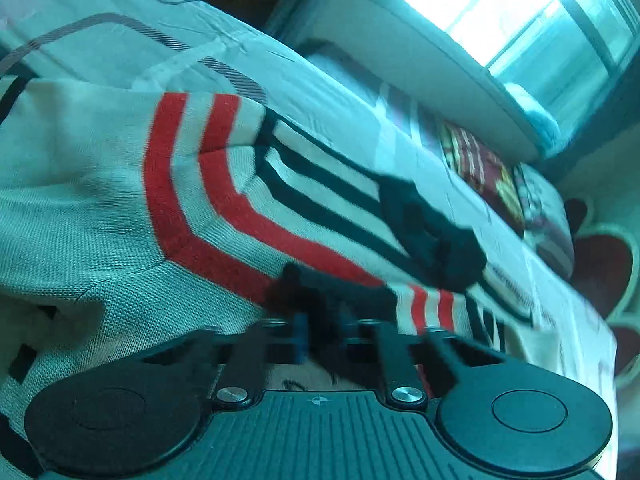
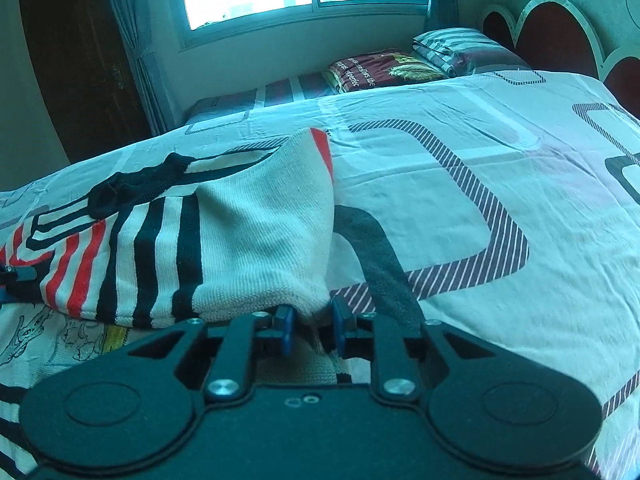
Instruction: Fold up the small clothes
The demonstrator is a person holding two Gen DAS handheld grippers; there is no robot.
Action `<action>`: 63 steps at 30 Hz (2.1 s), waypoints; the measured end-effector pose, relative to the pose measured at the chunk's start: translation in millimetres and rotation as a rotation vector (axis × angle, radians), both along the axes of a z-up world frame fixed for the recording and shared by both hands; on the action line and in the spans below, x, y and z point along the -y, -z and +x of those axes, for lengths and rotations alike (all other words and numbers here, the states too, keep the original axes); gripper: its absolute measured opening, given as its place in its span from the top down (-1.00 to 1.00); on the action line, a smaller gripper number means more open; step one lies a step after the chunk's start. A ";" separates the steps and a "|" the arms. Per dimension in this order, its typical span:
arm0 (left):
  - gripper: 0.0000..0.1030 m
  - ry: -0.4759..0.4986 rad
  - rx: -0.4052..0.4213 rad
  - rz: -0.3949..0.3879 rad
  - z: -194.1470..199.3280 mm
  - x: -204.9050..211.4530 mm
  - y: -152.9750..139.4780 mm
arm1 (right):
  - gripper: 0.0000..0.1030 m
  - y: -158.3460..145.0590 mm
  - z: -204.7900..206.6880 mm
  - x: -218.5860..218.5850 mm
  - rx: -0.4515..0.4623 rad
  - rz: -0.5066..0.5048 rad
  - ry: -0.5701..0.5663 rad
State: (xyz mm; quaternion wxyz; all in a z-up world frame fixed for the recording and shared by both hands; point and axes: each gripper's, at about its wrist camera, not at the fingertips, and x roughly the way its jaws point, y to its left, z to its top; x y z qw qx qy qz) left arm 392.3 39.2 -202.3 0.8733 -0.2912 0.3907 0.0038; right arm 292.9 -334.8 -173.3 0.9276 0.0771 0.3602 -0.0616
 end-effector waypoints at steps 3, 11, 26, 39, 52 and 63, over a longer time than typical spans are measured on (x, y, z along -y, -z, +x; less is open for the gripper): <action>0.84 0.002 0.113 0.038 -16.7 5.9 -19.9 | 0.65 -4.6 -1.2 -3.4 0.020 0.011 -0.010; 0.84 0.011 0.060 0.175 -19.7 -2.4 2.9 | 0.69 6.7 -2.5 5.4 -0.005 0.039 0.021; 0.83 0.100 0.115 0.240 -23.5 12.0 -41.1 | 0.50 -28.7 -21.7 1.3 0.062 0.048 0.017; 0.83 0.151 0.036 0.246 -10.4 15.9 -13.9 | 0.56 -10.2 20.2 -29.7 -0.014 -0.096 -0.110; -0.80 0.083 0.030 0.311 -46.6 -14.8 -32.6 | 0.46 -16.1 36.2 -104.2 -0.023 -0.033 -0.274; -0.80 -0.180 -0.028 0.204 -105.1 -124.0 -32.4 | 0.45 -28.5 31.1 -197.4 0.017 0.003 -0.466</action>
